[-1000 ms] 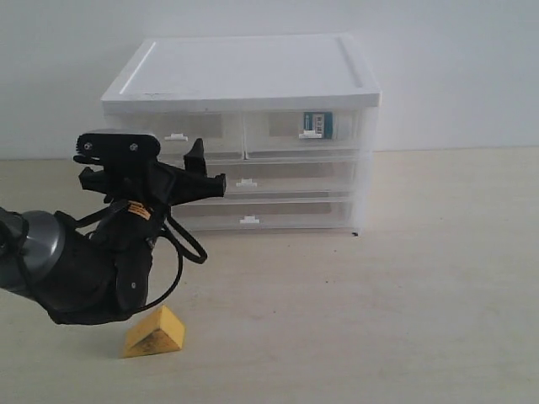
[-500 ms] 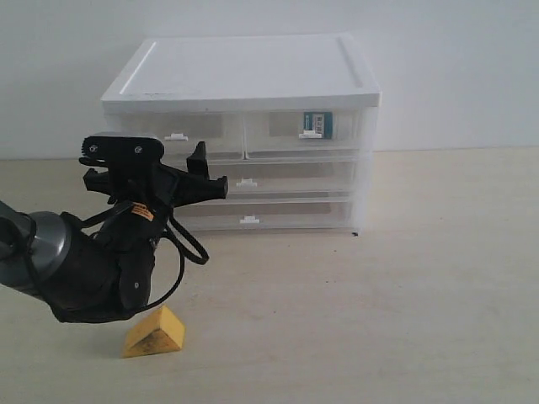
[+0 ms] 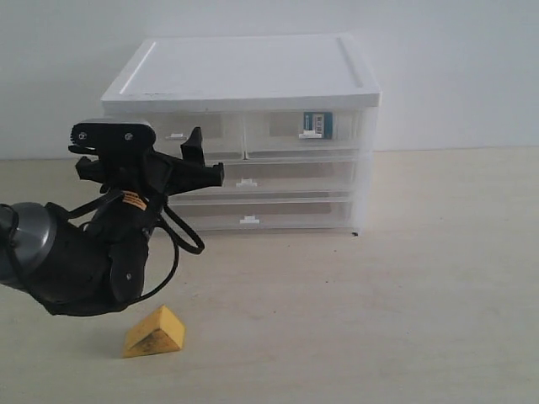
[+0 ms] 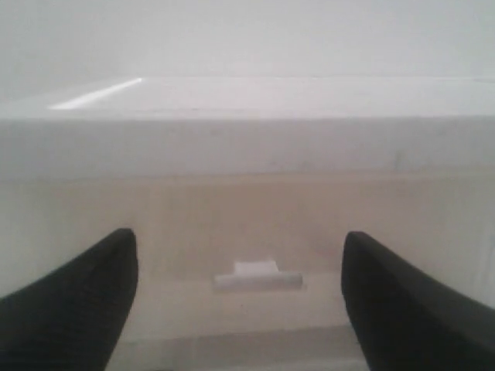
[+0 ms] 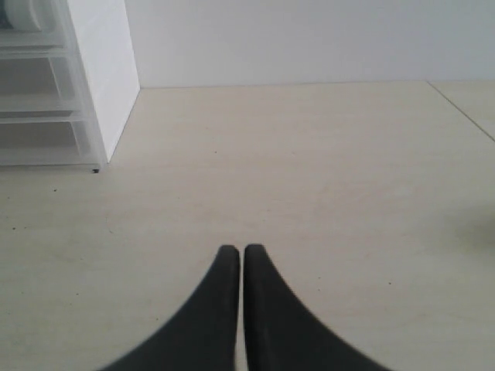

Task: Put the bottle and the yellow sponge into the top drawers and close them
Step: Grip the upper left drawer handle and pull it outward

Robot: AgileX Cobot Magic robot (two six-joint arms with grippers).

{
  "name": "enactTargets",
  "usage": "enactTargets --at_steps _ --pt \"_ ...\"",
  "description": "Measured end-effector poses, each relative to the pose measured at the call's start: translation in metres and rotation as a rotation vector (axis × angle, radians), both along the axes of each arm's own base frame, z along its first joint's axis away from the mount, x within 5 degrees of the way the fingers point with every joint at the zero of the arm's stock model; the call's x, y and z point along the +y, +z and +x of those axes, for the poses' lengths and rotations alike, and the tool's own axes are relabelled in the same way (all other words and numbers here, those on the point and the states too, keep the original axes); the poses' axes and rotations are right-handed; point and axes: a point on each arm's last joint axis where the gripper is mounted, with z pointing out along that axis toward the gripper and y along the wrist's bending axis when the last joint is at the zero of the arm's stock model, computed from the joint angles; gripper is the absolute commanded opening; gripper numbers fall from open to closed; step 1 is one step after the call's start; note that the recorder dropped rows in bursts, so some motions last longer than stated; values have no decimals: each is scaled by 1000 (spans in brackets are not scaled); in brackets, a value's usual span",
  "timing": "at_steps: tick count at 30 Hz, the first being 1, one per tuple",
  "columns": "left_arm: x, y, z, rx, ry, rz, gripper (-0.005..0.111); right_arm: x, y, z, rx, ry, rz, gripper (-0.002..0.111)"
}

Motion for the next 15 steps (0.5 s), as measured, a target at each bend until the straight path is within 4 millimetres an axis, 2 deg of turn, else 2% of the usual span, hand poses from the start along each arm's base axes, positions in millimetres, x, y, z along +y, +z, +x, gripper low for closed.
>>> enactTargets --at_steps 4,6,9,13,15 --pt "6 0 5 -4 19 -1 68 0 0 0 0 0 0 0" --pt "5 0 5 -5 19 -2 64 0 0 0 0 0 0 0" --pt "6 1 6 -5 29 -10 46 0 0 0 0 0 0 0" --pt "2 1 7 -2 -8 6 4 0 0 0 0 0 0 0" --pt "1 1 7 0 -12 7 4 0 0 0 0 0 0 0"
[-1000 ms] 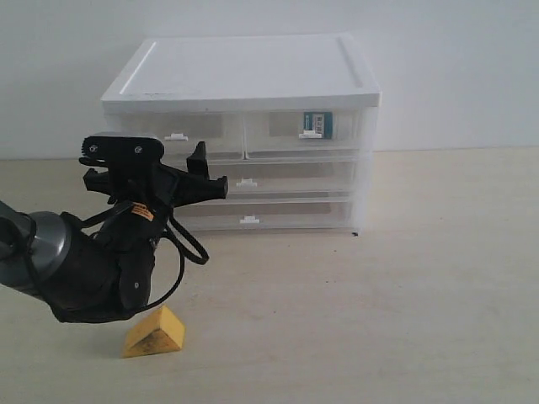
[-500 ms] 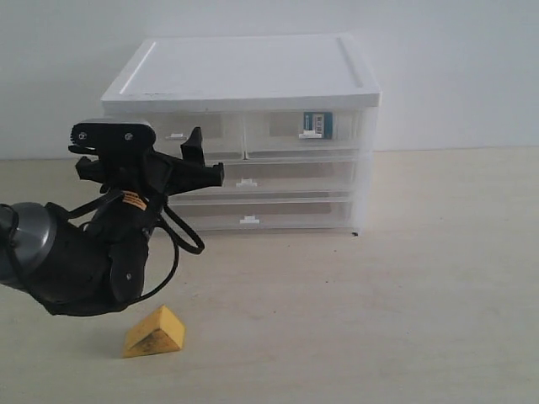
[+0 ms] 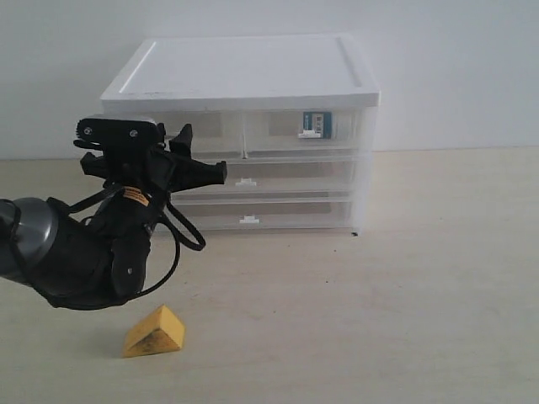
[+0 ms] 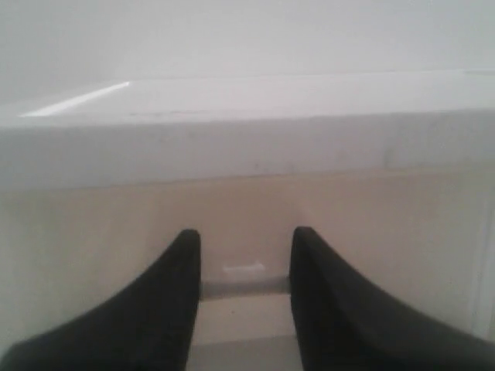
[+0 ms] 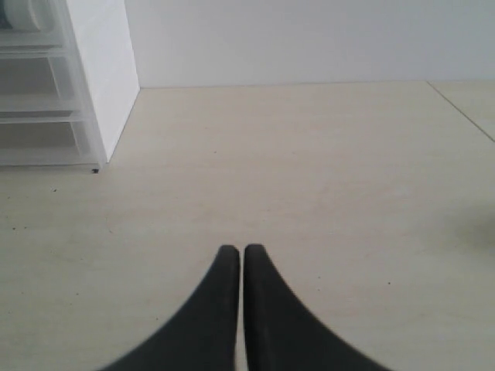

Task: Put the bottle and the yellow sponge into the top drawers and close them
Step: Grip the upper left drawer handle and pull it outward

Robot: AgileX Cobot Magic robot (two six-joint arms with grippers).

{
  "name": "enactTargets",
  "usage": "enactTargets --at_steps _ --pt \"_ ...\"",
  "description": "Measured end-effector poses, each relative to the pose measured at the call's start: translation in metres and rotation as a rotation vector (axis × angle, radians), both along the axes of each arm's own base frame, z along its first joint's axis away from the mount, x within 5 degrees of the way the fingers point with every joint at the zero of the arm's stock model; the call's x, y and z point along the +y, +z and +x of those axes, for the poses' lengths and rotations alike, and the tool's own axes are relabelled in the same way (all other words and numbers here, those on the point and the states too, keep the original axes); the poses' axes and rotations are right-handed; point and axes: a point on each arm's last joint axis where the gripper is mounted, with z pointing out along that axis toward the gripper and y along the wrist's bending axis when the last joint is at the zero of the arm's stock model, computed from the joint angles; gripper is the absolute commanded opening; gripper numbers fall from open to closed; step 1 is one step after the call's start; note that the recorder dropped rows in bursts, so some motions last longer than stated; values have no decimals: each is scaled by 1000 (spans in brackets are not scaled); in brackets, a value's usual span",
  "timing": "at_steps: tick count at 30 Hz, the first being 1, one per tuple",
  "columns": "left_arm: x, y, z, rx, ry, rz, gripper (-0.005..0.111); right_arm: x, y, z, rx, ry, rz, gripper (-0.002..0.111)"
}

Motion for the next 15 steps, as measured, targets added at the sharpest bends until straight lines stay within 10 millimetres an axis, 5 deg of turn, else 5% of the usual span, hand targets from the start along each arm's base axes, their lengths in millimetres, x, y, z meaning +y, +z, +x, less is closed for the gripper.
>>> enactTargets --at_steps 15 --pt "0 3 -15 28 -7 -2 4 0 0 0 0 0 0 0"
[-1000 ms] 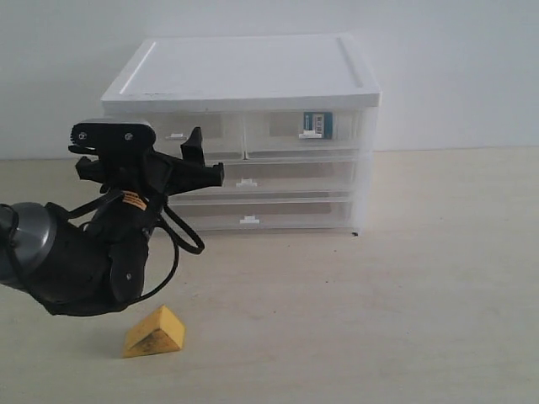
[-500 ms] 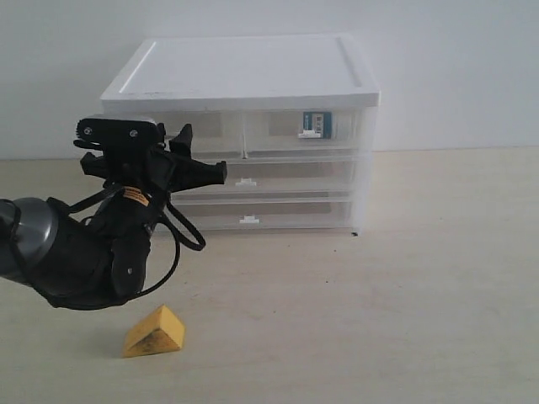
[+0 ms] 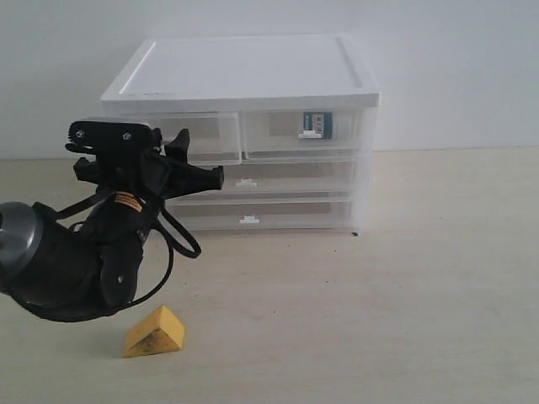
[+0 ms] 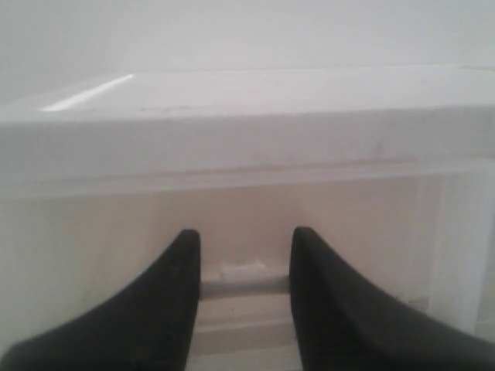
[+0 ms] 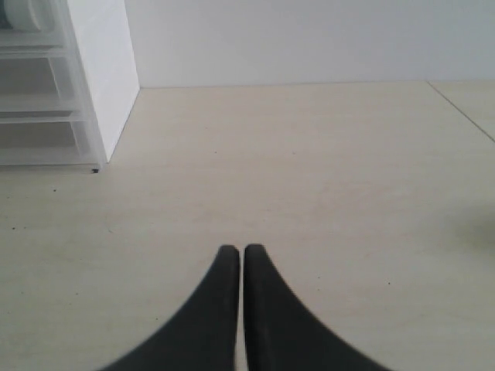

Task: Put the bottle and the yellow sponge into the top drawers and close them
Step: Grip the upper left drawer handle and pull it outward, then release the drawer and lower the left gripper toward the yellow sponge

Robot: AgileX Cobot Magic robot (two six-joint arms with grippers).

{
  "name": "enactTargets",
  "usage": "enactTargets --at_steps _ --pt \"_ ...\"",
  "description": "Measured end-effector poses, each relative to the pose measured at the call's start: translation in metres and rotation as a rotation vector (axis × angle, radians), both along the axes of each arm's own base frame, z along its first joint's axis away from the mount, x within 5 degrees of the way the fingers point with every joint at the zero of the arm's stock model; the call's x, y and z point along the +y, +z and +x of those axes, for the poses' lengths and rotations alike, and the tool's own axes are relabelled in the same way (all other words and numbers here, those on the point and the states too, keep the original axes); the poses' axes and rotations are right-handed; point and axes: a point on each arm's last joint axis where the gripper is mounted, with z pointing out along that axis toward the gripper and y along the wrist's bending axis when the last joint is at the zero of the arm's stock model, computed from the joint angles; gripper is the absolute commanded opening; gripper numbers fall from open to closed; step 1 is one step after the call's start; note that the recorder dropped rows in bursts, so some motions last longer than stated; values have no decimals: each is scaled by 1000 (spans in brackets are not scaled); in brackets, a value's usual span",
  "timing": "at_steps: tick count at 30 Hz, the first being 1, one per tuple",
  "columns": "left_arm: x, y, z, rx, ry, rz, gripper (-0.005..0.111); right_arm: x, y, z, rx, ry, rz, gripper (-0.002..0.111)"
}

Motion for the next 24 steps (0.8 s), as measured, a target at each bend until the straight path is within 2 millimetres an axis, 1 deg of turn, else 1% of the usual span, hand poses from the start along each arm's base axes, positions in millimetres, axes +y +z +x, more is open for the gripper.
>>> enactTargets --at_steps 9,10,11,12,19,24 --pt "3 8 -36 55 -19 -5 4 0 0 0 0 0 0 0" --pt "3 9 -43 63 -17 -9 4 0 0 0 0 0 0 0" --pt "4 9 -46 67 -13 -11 4 0 0 0 0 0 0 0" --pt "4 9 -54 70 -9 -14 4 0 0 0 0 0 0 0" --pt "3 9 -83 86 2 -23 4 0 0 0 0 0 0 0" --pt "0 7 -95 96 1 3 4 0 0 0 0 0 0 0"
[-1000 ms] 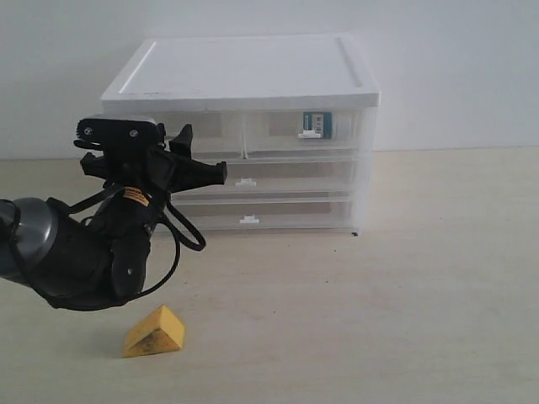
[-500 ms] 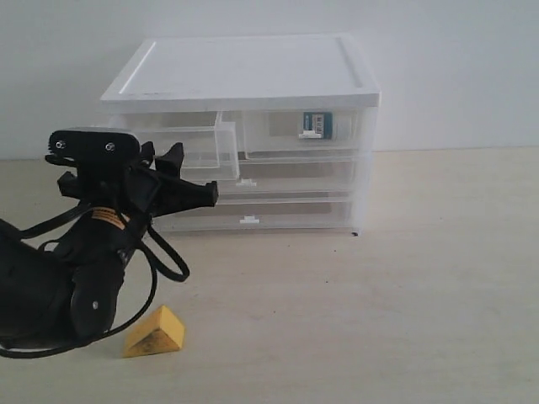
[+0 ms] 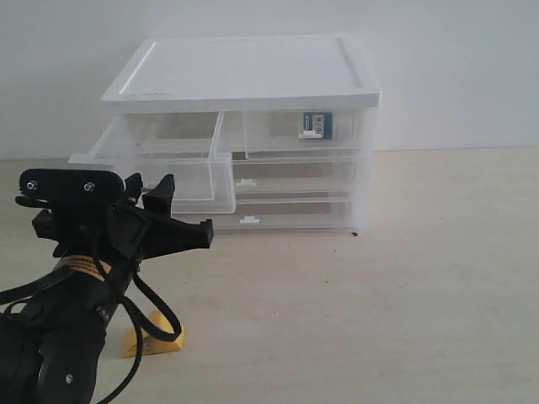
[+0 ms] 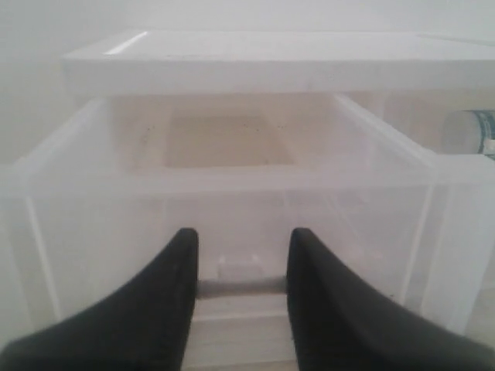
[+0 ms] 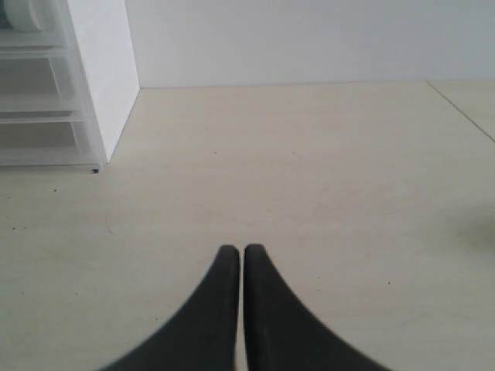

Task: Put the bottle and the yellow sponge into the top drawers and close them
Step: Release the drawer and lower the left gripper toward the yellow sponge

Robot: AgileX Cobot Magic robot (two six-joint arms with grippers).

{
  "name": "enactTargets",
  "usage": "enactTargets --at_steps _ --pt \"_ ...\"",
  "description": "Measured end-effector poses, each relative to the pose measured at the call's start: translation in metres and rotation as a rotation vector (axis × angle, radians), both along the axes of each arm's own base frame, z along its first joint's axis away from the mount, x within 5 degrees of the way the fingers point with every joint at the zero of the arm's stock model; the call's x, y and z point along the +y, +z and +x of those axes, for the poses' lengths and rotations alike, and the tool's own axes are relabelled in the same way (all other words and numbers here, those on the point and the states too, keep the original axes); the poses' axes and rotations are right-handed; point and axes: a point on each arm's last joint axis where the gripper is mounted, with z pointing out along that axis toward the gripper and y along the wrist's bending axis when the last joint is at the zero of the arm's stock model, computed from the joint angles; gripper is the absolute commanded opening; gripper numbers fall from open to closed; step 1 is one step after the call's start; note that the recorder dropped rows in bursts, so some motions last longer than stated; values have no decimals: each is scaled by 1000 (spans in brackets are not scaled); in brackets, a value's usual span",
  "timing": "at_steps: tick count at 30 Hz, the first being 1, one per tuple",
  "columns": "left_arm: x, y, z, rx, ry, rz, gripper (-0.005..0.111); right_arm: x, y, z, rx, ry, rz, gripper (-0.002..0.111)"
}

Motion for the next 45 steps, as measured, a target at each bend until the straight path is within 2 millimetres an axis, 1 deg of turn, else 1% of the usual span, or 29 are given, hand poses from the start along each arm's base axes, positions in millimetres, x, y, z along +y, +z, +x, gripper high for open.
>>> enactTargets --at_steps 4,5,6,7,8,9,10,11,13,14,18,21,26,31,33,35,37,39,41,43,45 --pt "-3 0 -4 -7 -1 -2 5 0 0 0 0 0 0 0" --pt "-2 0 -4 -5 6 -4 7 0 0 0 0 0 0 0" --pt "-2 0 -4 -4 8 -5 12 0 0 0 0 0 0 0" --pt "-2 0 -4 -3 13 -6 19 0 0 0 0 0 0 0" --pt "-2 0 -4 -3 12 -6 29 0 0 0 0 0 0 0" --pt "-2 0 -4 -3 12 -3 46 0 0 0 0 0 0 0" --pt "-1 0 -4 -1 15 0 55 0 0 0 0 0 0 0" --pt "-2 -2 -4 14 11 1 67 0 0 0 0 0 0 0" --pt "-2 -6 -4 62 5 4 77 0 0 0 0 0 0 0" --pt "-2 -8 -5 107 1 14 77 0 0 0 0 0 0 0" --pt "-2 -6 -10 212 -34 60 77 0 0 0 0 0 0 0" --pt "-4 0 -16 301 -101 92 77 0 0 0 0 0 0 0" --pt "-5 22 -32 384 -247 147 77 0 0 0 0 0 0 0" --pt "-6 42 -55 452 -462 245 71 0 0 0 0 0 0 0" --pt "-6 48 -65 465 -558 299 66 0 0 0 0 0 0 0" --pt "-5 52 -72 465 -630 348 57 0 0 0 0 0 0 0" --pt "-5 55 -76 463 -666 366 50 0 0 0 0 0 0 0" --pt "-2 53 -77 493 -691 375 42 0 0 0 0 0 0 0" --pt "3 50 -76 574 -722 361 29 0 0 0 0 0 0 0" --pt "7 49 -76 664 -768 338 21 0 0 0 0 0 0 0" --pt "14 51 -73 749 -808 320 19 0 0 0 0 0 0 0"
